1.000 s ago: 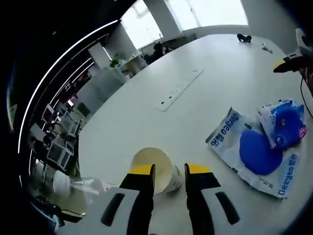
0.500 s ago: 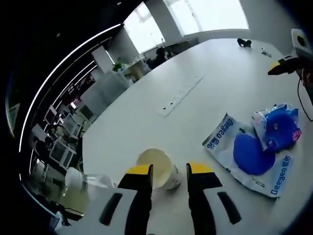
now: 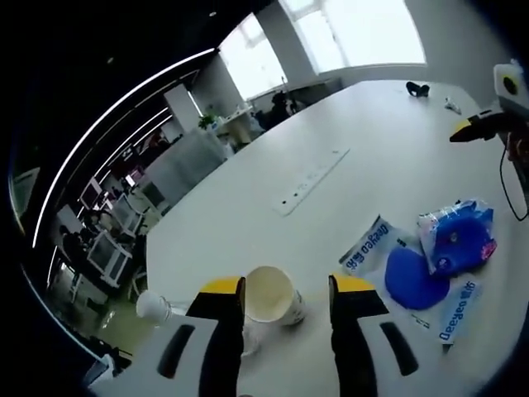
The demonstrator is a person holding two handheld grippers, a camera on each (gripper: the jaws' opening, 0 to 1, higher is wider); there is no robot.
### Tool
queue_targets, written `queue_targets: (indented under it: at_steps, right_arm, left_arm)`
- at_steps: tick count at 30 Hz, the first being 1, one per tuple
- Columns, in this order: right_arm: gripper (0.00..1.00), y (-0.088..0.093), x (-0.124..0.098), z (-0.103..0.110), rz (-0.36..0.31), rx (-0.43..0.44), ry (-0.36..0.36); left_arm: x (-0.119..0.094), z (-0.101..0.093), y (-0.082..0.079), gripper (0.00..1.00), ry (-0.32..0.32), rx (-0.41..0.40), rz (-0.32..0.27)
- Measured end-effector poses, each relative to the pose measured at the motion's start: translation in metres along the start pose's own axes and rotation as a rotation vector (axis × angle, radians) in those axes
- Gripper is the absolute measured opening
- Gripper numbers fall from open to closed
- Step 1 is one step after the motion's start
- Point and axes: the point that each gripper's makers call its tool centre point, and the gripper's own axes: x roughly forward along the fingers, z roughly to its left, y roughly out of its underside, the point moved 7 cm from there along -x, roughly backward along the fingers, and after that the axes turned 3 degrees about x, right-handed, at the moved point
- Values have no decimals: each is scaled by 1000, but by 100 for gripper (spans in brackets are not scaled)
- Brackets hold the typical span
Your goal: Arrange the tabletop items into an orderly group along one side of the table until the central work area is clear of visible clutter.
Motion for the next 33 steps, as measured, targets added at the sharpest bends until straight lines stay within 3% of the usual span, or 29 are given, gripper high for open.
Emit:
queue_targets:
  at_steps: [13, 33]
  right_arm:
    - [99, -15, -7, 8, -28, -43, -15]
    - [99, -25, -16, 15, -46, -76, -31]
  left_arm:
    - [-24, 2, -13, 40, -20, 15, -28]
    - [-55, -7, -31, 37, -38, 50, -53]
